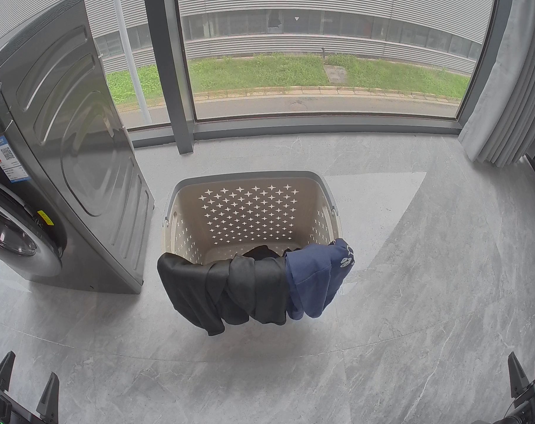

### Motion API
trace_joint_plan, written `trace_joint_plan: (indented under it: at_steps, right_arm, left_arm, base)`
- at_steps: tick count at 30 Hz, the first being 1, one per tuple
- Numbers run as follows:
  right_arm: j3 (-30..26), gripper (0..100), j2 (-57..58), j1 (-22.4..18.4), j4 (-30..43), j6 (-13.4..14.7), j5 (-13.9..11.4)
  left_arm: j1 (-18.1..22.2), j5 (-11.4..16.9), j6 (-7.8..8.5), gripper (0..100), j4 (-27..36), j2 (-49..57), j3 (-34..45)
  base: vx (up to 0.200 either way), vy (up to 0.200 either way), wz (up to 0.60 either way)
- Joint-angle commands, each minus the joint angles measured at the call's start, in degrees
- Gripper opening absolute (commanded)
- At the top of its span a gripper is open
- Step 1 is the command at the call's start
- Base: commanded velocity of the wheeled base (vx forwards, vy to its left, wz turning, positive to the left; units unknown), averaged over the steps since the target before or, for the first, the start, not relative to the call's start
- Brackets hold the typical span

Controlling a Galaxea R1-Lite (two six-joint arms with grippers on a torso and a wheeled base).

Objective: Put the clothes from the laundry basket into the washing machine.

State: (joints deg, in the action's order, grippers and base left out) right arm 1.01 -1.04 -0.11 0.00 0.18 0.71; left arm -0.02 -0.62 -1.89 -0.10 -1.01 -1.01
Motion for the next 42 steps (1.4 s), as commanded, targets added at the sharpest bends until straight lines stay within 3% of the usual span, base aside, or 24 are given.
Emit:
trace_joint_plan:
  at_steps: [1, 42]
  right_arm:
    - [-1.0, 100, 0.9, 0.0, 0.0, 0.0, 0.0]
    - [-0.9, 100, 0.9, 0.1, 0.0, 0.1, -0.1]
  left_arm:
    - [0.0, -0.1, -0.13, 100, 0.0, 1.0, 1.0]
    - [0.0, 0.0, -0.31, 100, 0.0, 1.0, 1.0]
  base:
    - [0.000, 0.000, 0.00]
    - [0.000, 0.195, 0.00]
